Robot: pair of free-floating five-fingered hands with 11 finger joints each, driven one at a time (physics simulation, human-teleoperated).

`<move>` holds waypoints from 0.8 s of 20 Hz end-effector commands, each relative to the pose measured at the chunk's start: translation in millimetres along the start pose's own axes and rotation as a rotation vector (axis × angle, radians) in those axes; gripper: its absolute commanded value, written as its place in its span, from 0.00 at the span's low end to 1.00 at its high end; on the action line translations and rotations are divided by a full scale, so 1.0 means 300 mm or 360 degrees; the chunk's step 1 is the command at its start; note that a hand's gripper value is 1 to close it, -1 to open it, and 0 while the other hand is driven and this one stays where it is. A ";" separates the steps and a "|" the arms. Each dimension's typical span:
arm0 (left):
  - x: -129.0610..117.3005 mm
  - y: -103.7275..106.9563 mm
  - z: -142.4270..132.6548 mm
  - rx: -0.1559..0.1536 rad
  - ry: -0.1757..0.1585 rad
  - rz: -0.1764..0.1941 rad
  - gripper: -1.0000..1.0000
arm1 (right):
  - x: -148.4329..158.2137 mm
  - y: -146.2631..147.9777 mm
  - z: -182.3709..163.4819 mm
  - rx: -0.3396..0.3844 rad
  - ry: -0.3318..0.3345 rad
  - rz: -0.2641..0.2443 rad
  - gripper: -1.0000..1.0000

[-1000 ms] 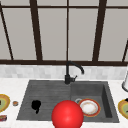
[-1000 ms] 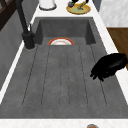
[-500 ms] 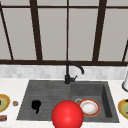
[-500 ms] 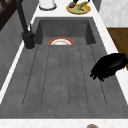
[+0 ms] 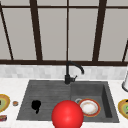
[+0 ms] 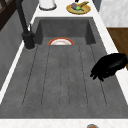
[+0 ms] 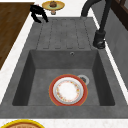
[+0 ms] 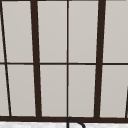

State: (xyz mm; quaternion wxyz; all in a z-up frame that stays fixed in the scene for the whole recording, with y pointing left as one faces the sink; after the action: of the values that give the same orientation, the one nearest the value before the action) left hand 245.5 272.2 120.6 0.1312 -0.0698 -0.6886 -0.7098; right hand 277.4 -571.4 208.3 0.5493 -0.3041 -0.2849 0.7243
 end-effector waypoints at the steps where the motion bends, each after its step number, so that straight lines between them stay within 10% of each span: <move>1: 0.000 0.000 0.000 0.0000 0.0000 0.0000 0.50 | -0.004 -0.022 0.019 0.0107 -0.0067 -0.0128 0.00; 16: 0.000 0.000 0.000 0.0000 0.0000 0.0000 0.50 | -0.066 -0.074 0.124 0.0402 -0.0022 -0.0319 0.00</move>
State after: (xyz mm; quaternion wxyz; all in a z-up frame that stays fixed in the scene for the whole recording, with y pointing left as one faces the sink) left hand 245.5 272.2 120.6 0.1312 -0.0698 -0.6886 -0.7098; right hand 272.1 -585.1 248.0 0.6078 -0.2141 -0.2337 0.7281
